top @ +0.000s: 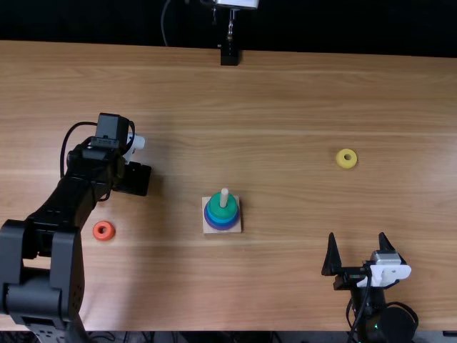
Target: Build the Hanoi tower: stack the rings onto the peg from bottom to top in this color order: purple, dark blue, light blue, dark green, light green, yellow, orange.
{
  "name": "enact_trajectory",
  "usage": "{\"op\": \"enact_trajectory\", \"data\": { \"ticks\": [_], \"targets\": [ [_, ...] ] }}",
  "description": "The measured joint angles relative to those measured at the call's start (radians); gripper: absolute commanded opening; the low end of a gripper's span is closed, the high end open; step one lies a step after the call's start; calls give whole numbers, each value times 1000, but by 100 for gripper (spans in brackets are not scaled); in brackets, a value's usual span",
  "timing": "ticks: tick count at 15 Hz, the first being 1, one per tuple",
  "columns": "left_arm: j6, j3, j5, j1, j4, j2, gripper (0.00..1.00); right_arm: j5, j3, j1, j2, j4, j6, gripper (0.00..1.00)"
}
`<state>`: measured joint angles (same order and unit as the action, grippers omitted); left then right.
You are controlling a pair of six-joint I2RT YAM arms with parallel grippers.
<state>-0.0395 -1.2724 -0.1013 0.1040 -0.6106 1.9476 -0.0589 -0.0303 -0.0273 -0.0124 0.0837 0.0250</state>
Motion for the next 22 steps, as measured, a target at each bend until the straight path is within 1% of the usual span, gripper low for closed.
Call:
{"op": "enact_trajectory", "data": {
  "ticks": [2, 3, 4, 5, 12, 14, 15, 16, 19, 22],
  "targets": [
    [0, 0, 0, 0, 0, 0, 100, 0, 0, 0, 0, 0, 0, 100],
    [0, 0, 0, 0, 0, 0, 58, 1, 0, 0, 0, 0, 0, 100],
    [0, 0, 0, 0, 2, 0, 12, 0, 0, 0, 0, 0, 0, 100],
    [0, 0, -1, 0, 4, 1, 0, 0, 0, 0, 0, 0, 0, 100],
    [0, 0, -5, 7, -1, 2, 0, 0, 0, 0, 0, 0, 0, 100],
    [2, 0, -8, 46, -27, -35, 0, 0, 0, 0, 0, 0, 0, 100],
    [3, -12, -7, 63, -76, -72, 0, 0, 0, 0, 0, 0, 0, 100],
    [14, -35, -7, 82, -134, -116, 0, 0, 0, 0, 0, 0, 0, 100],
    [85, -113, -7, 147, -318, -235, 0, 0, 0, 0, 0, 0, 0, 100],
    [155, -198, -6, 233, -468, -260, 0, 0, 0, 0, 0, 0, 0, 100]
  ]
}}
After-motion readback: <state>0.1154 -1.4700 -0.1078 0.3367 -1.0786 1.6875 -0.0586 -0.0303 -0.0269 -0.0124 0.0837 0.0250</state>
